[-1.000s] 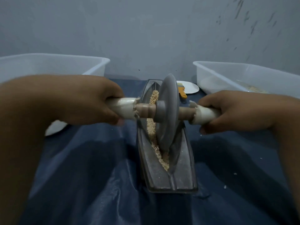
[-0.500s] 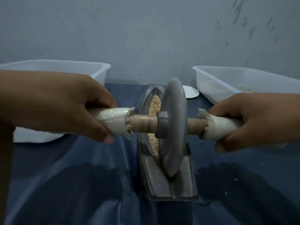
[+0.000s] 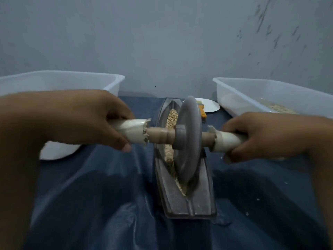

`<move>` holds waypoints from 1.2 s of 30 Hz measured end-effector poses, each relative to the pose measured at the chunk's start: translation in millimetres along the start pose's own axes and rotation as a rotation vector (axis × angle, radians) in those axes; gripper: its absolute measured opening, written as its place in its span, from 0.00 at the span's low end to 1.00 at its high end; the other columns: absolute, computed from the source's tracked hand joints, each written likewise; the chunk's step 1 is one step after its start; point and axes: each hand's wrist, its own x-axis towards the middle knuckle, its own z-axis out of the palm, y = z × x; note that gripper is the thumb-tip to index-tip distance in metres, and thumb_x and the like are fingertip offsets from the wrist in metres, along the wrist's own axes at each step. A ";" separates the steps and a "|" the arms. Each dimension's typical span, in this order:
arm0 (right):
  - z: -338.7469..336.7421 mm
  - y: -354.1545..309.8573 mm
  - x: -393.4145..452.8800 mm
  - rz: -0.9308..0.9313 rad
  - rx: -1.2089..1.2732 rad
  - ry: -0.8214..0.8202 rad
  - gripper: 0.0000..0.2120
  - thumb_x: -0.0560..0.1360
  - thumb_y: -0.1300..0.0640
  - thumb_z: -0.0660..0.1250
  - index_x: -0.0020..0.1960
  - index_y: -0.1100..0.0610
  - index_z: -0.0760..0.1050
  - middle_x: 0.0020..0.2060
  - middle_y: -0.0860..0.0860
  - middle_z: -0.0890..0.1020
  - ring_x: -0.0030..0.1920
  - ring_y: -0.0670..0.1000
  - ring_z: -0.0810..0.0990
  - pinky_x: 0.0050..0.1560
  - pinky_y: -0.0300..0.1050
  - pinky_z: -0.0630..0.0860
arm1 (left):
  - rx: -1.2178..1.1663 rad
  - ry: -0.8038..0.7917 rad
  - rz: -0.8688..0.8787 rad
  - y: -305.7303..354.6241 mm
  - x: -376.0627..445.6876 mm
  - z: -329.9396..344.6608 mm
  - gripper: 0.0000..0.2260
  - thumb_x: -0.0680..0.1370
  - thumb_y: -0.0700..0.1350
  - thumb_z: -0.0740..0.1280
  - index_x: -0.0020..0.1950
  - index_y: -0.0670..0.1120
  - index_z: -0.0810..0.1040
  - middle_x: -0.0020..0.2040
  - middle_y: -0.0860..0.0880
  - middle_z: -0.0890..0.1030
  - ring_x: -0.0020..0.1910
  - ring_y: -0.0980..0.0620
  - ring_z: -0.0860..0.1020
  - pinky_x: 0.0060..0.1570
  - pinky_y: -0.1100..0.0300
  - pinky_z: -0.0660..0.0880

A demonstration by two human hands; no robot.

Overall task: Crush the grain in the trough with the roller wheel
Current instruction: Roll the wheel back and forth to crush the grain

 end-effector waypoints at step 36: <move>9.7 7.9 18.8 0.034 0.081 0.175 0.15 0.63 0.39 0.75 0.47 0.41 0.79 0.40 0.43 0.82 0.40 0.43 0.79 0.41 0.45 0.75 | -0.047 0.151 -0.054 -8.7 20.4 14.3 0.16 0.60 0.63 0.75 0.46 0.63 0.80 0.37 0.58 0.80 0.36 0.59 0.76 0.35 0.58 0.69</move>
